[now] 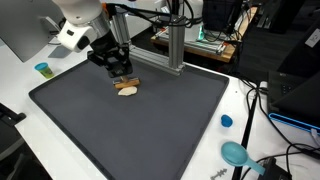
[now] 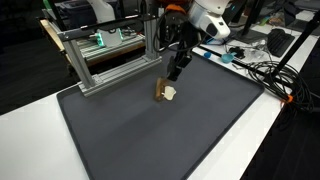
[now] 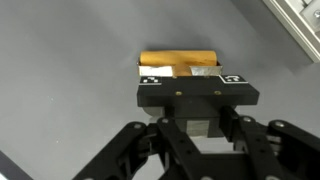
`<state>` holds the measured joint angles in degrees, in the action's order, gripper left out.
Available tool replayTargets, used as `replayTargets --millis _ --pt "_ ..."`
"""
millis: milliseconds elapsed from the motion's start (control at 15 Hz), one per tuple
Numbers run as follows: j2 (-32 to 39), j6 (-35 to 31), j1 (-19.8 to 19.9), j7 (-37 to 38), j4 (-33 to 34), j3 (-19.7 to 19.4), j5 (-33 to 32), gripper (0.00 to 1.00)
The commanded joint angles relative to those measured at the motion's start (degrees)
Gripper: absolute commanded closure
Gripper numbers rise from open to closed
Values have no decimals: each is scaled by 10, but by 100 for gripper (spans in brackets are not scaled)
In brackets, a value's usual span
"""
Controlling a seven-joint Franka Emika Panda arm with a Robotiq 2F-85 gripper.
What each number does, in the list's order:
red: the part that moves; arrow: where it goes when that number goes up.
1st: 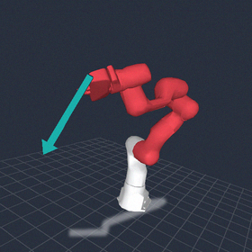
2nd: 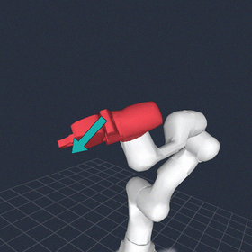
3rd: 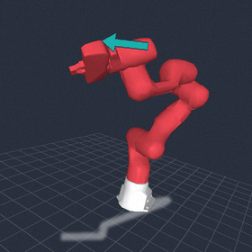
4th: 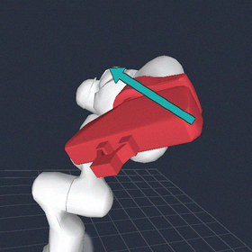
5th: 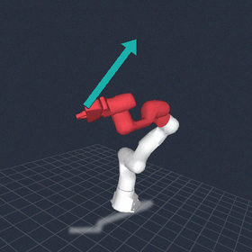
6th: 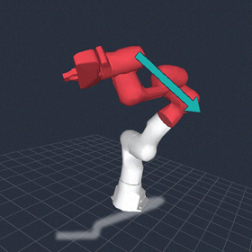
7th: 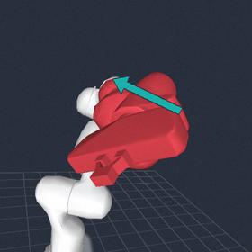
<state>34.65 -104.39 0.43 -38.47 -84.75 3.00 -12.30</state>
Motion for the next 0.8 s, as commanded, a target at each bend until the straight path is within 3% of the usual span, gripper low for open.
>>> replayTargets --millis 0,733 --pt "30 -4 3 -45 41 16 1 79" --pt "64 -26 -25 -75 64 25 -21 79"
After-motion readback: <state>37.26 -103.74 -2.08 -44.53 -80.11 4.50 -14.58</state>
